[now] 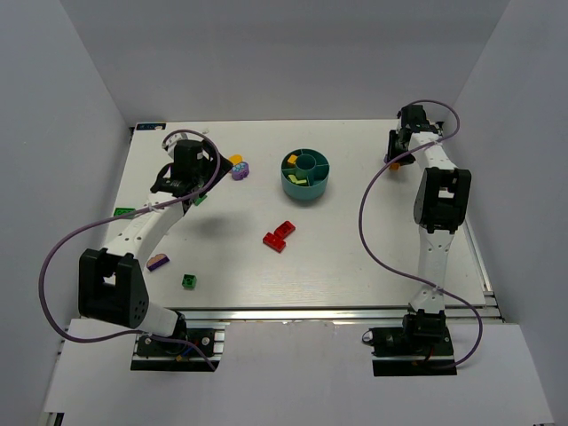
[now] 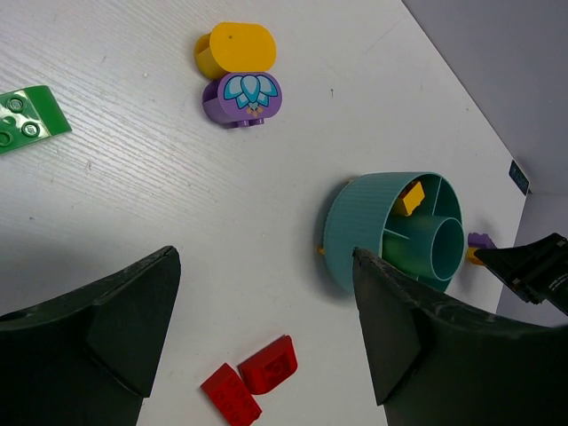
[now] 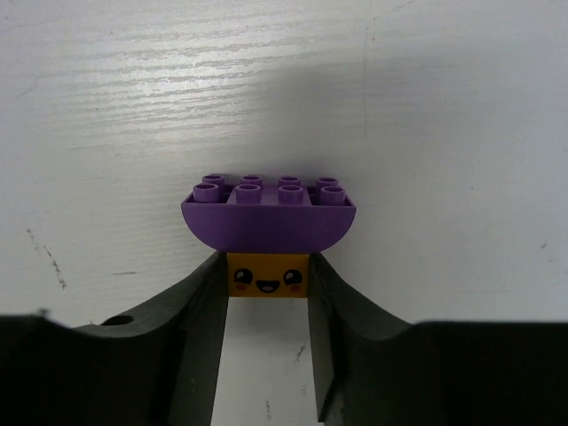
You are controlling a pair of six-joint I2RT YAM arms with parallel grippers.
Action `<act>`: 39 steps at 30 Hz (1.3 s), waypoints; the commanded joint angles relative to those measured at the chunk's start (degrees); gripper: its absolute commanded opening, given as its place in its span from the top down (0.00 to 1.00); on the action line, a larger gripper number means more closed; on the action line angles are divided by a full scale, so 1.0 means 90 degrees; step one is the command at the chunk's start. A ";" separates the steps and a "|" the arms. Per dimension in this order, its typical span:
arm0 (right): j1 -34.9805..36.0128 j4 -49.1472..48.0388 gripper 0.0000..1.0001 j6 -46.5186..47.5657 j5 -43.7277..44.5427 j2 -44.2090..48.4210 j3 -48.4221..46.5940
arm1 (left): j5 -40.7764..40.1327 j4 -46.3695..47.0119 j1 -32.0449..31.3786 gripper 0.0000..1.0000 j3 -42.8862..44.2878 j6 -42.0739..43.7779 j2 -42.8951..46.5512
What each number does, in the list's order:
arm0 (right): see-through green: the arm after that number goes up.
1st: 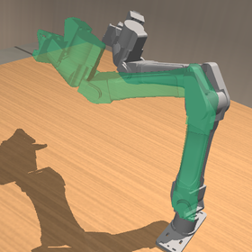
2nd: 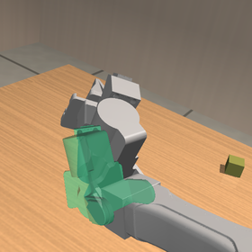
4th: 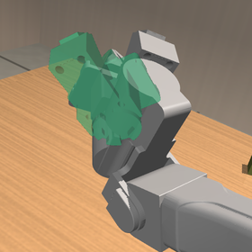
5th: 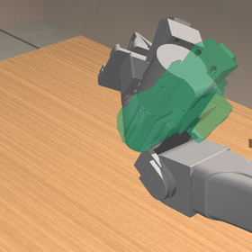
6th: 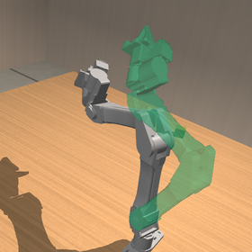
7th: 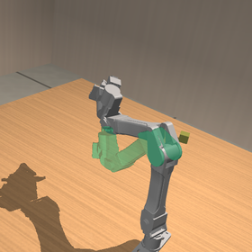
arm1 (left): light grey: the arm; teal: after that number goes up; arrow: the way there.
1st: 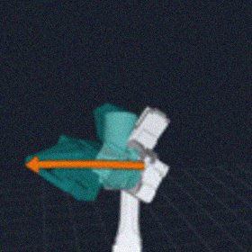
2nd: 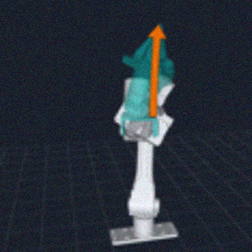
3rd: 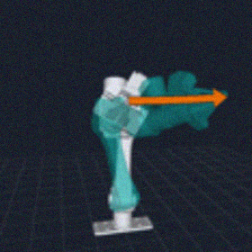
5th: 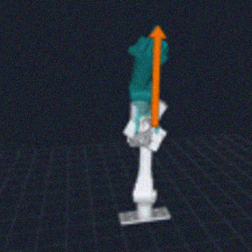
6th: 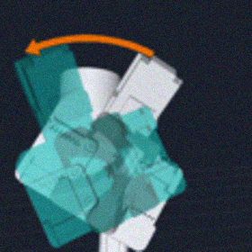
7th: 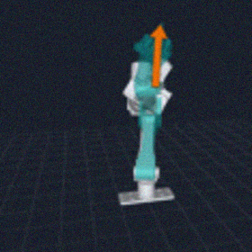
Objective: Sort the legos into containers by color
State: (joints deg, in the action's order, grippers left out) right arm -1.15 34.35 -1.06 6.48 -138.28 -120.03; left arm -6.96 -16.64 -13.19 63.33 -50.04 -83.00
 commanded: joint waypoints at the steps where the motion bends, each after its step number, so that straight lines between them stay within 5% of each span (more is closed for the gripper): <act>1: -0.0048 0.0139 0.66 0.0088 0.0032 -0.0017 -0.0306 | 0.0012 0.0140 0.0040 0.12 0.0004 -0.0026 0.0297; 9: -0.0068 0.0022 0.84 0.0098 -0.0114 0.0100 -0.0150 | 0.0226 0.0373 0.0040 0.12 -0.0015 0.0033 0.0277; 12: -0.0136 -0.0134 1.00 0.0400 -0.0709 0.0392 0.0054 | 0.0741 0.0812 0.0020 0.12 -0.0035 0.0120 0.0238; 24: -0.0185 -0.1951 1.00 0.2441 -0.4799 0.3252 0.2817 | 0.2892 0.1731 -0.0887 0.13 0.1117 0.0316 -0.1069; 31: 0.0077 -0.1084 1.00 0.4324 -0.7045 0.4211 0.3151 | 0.3624 0.2288 -0.1190 0.13 0.1635 0.0170 -0.1490; 35: 0.0556 0.0203 1.00 0.6011 -0.7360 0.4592 0.3063 | 0.3956 0.2678 -0.1395 0.13 0.1703 0.0131 -0.1598; 39: 0.0947 0.0762 1.00 0.6542 -0.7370 0.4729 0.3034 | 0.4113 0.2962 -0.1581 0.13 0.1665 0.0150 -0.1569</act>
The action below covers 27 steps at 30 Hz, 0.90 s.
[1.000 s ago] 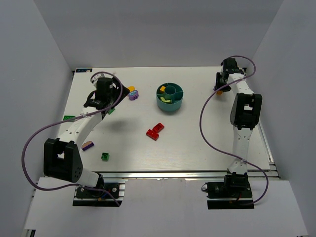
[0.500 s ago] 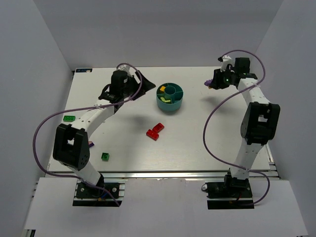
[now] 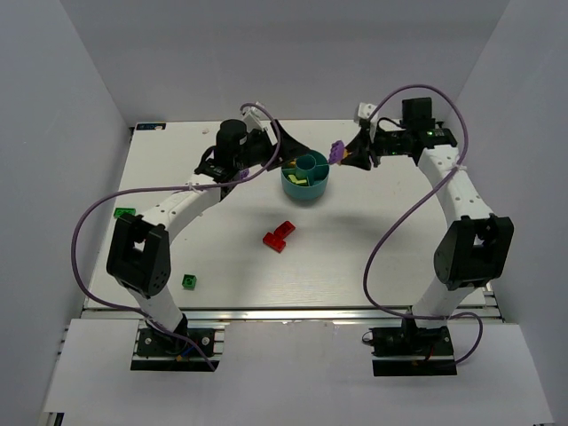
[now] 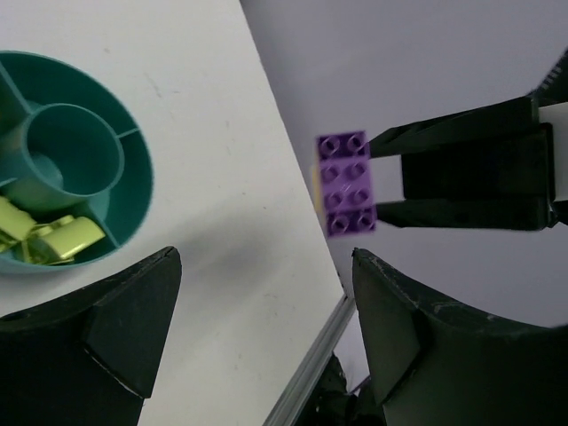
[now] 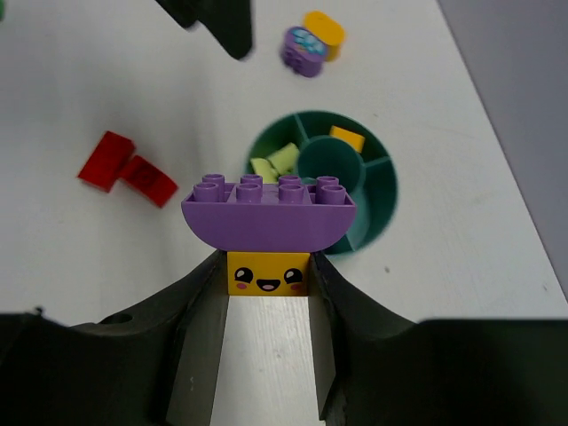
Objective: Sort the legos into containers by color
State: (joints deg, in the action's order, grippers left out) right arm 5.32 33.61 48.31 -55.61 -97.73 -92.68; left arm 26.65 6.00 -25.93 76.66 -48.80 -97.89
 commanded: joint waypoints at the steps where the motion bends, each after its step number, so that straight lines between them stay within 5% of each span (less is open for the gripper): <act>1: 0.0355 0.0914 1.00 0.1125 -0.0432 0.0244 -0.0004 | 0.0407 0.0495 -0.0204 0.13 0.0154 0.0012 0.0105; 14: 0.1147 0.0974 1.00 0.1420 0.0027 0.0595 0.0318 | 0.0379 0.0301 -0.0556 0.14 -0.0051 0.0158 0.0358; 27: 0.1362 0.0290 1.00 0.1028 0.0301 0.0752 0.0601 | 0.0193 0.0017 -0.0751 0.31 -0.0090 0.0207 0.0271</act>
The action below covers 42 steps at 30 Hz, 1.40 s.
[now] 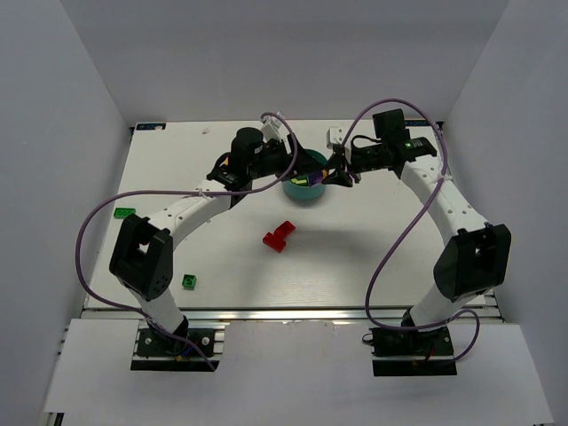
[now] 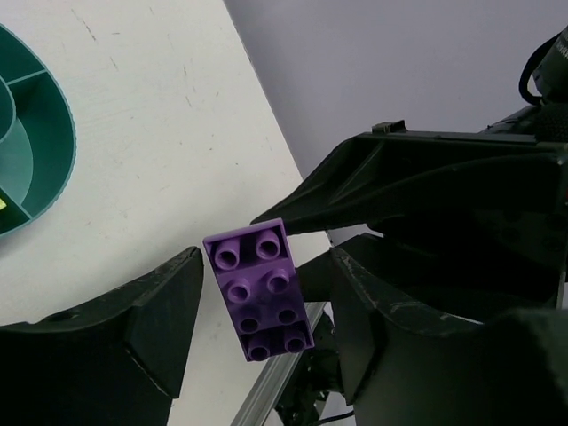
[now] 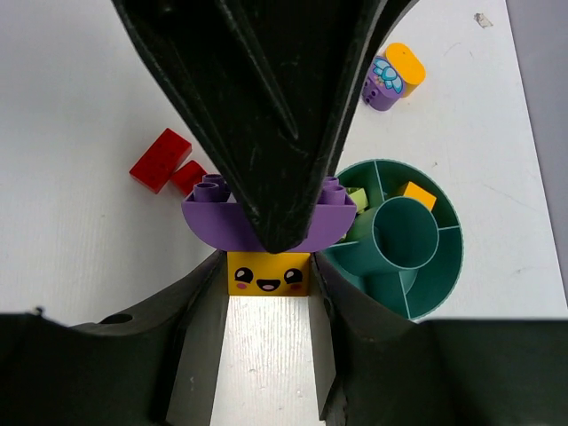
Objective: Sort the legos into containers by color
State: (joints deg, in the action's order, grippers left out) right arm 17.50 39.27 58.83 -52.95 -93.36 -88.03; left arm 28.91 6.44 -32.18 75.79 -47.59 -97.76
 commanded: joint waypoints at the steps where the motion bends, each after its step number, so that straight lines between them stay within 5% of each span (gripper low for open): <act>1: 0.0009 -0.0397 1.00 -0.0198 0.0004 0.0266 0.0093 | -0.0038 -0.0032 -0.0066 0.33 0.0036 0.0073 0.0247; 9: 0.0029 -0.0515 1.00 -0.0209 0.0209 0.0295 0.0239 | -0.0106 -0.0324 -0.0086 0.87 0.0299 0.0200 0.0100; 13: 0.0019 -0.0622 1.00 -0.0198 0.0375 0.0412 0.0483 | -0.0321 -0.0656 -0.0038 1.00 0.0495 0.0386 0.0090; 25: -0.0342 -0.1159 1.00 -0.0706 0.0746 0.0637 0.1031 | -0.0155 -0.0578 0.1007 1.00 0.0396 0.0298 0.0374; 37: -0.0733 -0.2282 1.00 -0.1799 0.1693 0.0696 0.1392 | -0.0750 -0.1477 0.0560 1.00 0.1451 0.1292 -0.0563; 42: -0.0918 -0.2449 1.00 -0.2219 0.1762 0.0618 0.1383 | -0.1550 -0.0181 0.0012 1.00 0.0831 0.2454 -0.0467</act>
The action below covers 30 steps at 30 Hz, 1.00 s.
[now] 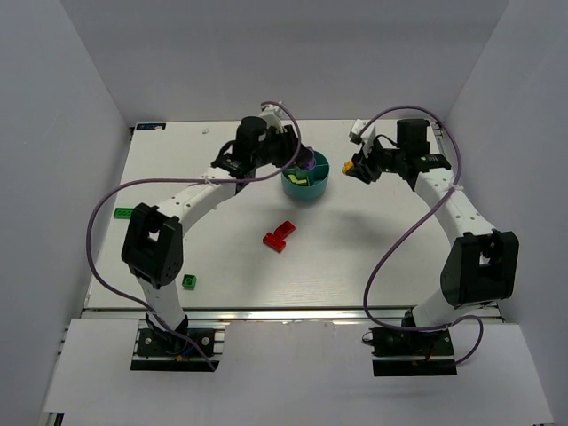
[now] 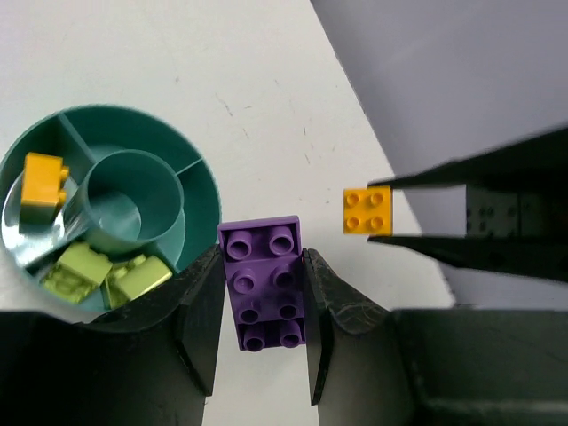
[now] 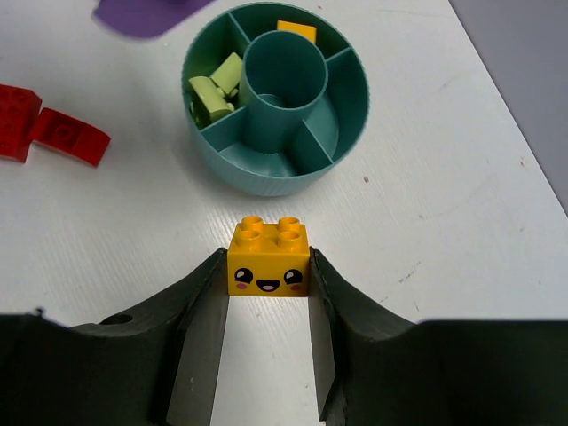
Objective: Sort the legos into containers by color
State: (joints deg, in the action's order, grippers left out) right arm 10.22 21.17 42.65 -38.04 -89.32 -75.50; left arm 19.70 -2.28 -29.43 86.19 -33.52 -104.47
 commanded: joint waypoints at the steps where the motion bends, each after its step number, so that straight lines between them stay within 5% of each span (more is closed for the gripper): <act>1: -0.0149 -0.0467 1.00 -0.0481 0.0096 0.0159 -0.0009 | -0.0645 0.1419 -0.0430 1.00 -0.0522 0.1211 0.0356; 13: -0.0530 -0.0350 1.00 -0.0716 0.0057 -0.0056 -0.0194 | -0.0178 0.2773 -0.0871 1.00 -0.0526 0.3488 -0.0443; 30: -0.0725 -0.0243 1.00 -0.0794 0.0067 -0.0164 -0.0273 | 0.0037 0.2607 -0.0871 1.00 0.0315 0.4407 -0.1518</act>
State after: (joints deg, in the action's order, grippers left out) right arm 4.08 19.51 36.25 -37.41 -90.45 -75.55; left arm 19.84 20.93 -36.95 85.93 3.11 -119.20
